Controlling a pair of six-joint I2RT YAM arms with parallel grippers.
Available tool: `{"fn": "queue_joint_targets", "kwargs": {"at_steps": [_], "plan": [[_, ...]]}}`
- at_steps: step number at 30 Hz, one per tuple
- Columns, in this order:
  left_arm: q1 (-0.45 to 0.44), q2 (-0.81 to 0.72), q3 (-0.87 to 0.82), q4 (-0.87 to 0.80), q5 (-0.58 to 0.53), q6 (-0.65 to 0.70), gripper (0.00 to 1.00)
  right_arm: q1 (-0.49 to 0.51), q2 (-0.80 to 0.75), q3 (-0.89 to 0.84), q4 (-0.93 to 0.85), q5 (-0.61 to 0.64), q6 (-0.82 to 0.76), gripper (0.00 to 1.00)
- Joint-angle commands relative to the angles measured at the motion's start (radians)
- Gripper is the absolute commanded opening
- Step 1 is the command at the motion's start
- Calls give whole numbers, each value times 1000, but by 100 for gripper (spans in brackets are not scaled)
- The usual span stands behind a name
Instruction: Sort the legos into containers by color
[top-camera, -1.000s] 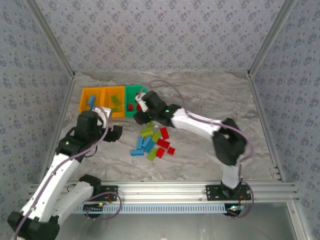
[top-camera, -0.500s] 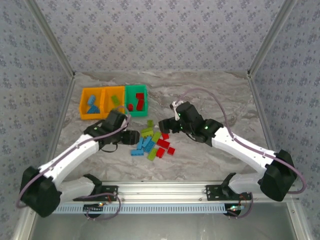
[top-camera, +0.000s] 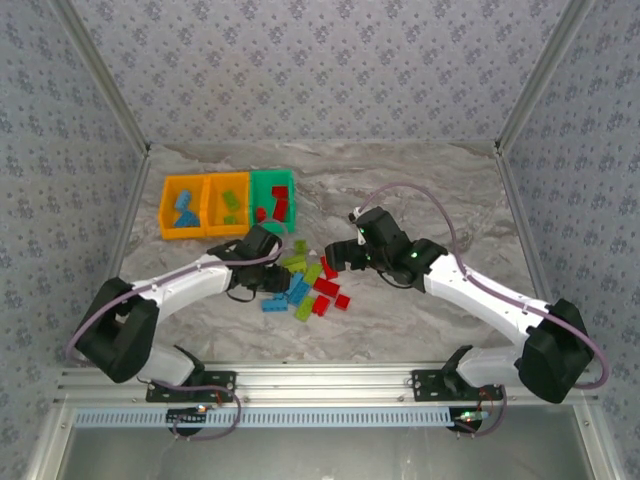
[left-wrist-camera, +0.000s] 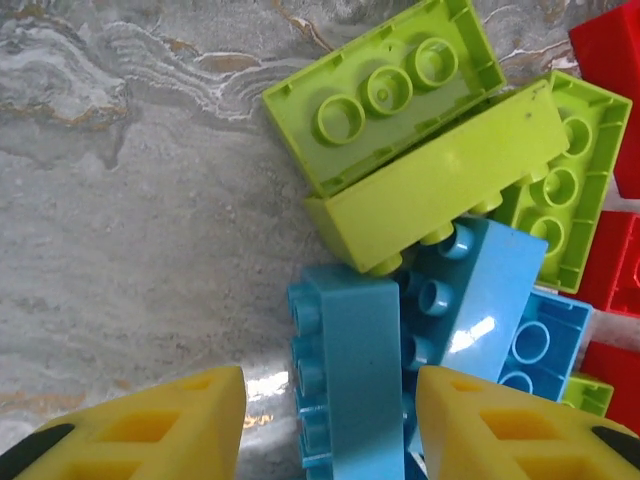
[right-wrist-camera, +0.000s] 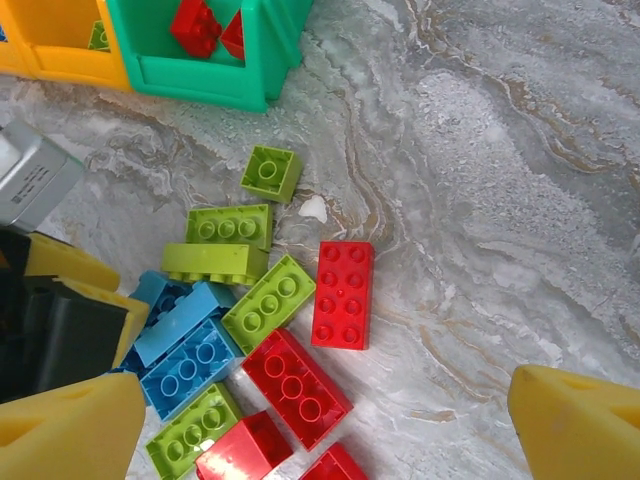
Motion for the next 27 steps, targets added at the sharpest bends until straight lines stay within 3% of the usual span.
{"fn": "queue_joint_targets", "kwargs": {"at_steps": [1,8,12,16,19,22,27], "plan": [[0,34,2,42,-11,0,48,-5,11,13,-17,-21,22,96],[-1,91,-11,48,-71,20,39,-1,22,38,-42,-97,11,97],[0,103,-18,54,-77,15,26,7,54,72,-49,-179,4,97],[-1,27,-3,23,-92,13,19,15,120,138,-125,-270,-20,97],[15,-86,33,-45,-166,36,18,37,161,193,-196,-265,-24,97],[79,-182,86,-94,-250,85,18,52,174,224,-219,-233,-23,97],[310,-192,190,-69,-329,146,17,50,181,229,-259,-165,-29,98]]}}
